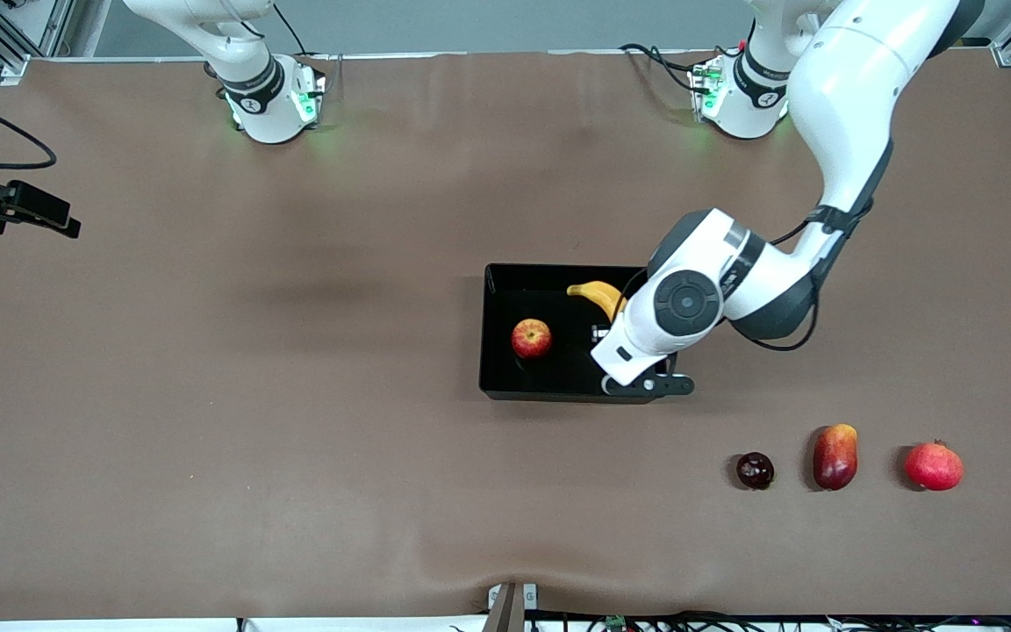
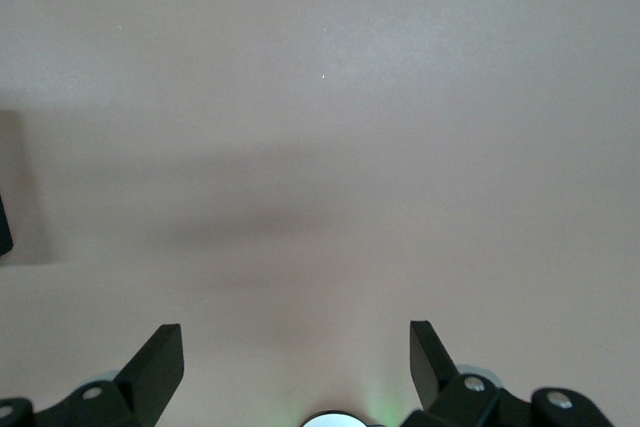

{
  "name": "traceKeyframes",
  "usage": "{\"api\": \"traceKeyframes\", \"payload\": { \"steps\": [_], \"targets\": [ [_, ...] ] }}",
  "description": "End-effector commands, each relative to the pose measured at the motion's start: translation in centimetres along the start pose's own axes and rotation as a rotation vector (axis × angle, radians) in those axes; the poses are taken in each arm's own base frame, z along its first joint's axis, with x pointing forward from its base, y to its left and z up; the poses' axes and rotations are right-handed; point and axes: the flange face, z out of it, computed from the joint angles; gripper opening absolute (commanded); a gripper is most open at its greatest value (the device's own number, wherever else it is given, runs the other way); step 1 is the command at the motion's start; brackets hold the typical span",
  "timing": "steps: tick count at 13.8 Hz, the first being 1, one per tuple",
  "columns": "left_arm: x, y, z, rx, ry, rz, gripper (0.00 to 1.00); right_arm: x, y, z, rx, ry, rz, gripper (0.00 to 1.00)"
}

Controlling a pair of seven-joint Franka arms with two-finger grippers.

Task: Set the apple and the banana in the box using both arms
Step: 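Lift the banana with the left gripper and carry it over the tray, then lower the banana into the tray beside the apple and open the left gripper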

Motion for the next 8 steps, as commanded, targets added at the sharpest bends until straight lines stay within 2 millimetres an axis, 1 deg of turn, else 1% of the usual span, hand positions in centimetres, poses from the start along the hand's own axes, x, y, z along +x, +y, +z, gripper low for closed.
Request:
{"api": "traceKeyframes", "payload": {
  "steps": [1,3,6,7,8],
  "targets": [
    [-0.8,0.5,2.0,0.063,-0.012,0.003,0.0,0.1,-0.2,-0.2,-0.001,-0.003,-0.003,1.0],
    [-1.1,1.3,3.4,0.077,-0.023,0.02,0.0,0.2,-0.6,-0.1,-0.002,-0.006,-0.009,1.0],
    [-0.2,1.3,6.2,0.114,-0.013,0.036,0.0,0.2,-0.4,-0.1,-0.003,-0.006,-0.007,1.0],
    [0.0,1.7,6.9,0.103,-0.004,0.034,0.0,0.1,-0.4,-0.2,-0.003,-0.004,-0.007,1.0],
    [0.3,2.0,7.0,0.08,0.02,0.023,0.0,0.2,-0.4,-0.1,-0.003,-0.006,-0.009,1.0]
  ]
}}
